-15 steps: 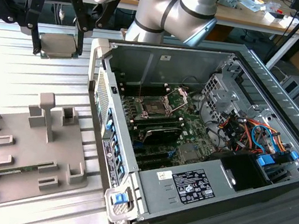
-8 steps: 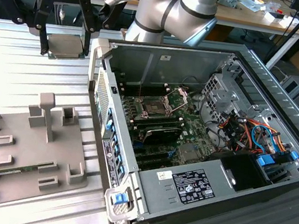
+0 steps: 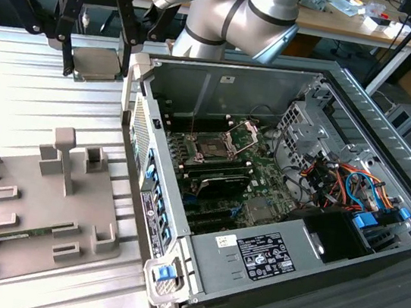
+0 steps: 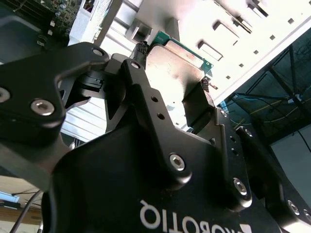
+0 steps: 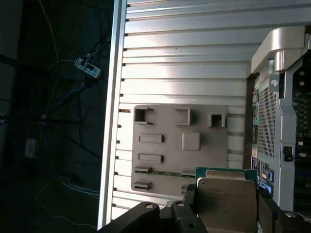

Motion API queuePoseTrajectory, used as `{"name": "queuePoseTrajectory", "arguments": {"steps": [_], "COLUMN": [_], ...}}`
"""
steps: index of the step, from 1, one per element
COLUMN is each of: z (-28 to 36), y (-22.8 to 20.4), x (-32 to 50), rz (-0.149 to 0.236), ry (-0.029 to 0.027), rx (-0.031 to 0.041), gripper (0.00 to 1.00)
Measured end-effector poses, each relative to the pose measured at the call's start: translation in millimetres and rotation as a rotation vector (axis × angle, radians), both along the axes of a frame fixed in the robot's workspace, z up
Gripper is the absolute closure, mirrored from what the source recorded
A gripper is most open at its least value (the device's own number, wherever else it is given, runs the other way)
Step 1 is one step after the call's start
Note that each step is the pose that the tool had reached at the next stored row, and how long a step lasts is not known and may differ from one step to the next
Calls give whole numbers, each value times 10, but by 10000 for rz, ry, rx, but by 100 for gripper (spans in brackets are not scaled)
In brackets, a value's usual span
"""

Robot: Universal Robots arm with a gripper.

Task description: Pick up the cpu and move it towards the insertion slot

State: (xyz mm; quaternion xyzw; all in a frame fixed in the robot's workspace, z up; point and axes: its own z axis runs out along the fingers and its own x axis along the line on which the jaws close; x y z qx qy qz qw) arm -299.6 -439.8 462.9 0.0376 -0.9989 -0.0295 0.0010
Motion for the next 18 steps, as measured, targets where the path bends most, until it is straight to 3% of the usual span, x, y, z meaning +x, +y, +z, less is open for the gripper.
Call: {"name": "queuePoseTrajectory", "arguments": {"steps": [18], "z": [-2], "y": [0], "x": [129], "rz": [0], "ry": [0], "rx": [0], "gripper": [45]}}
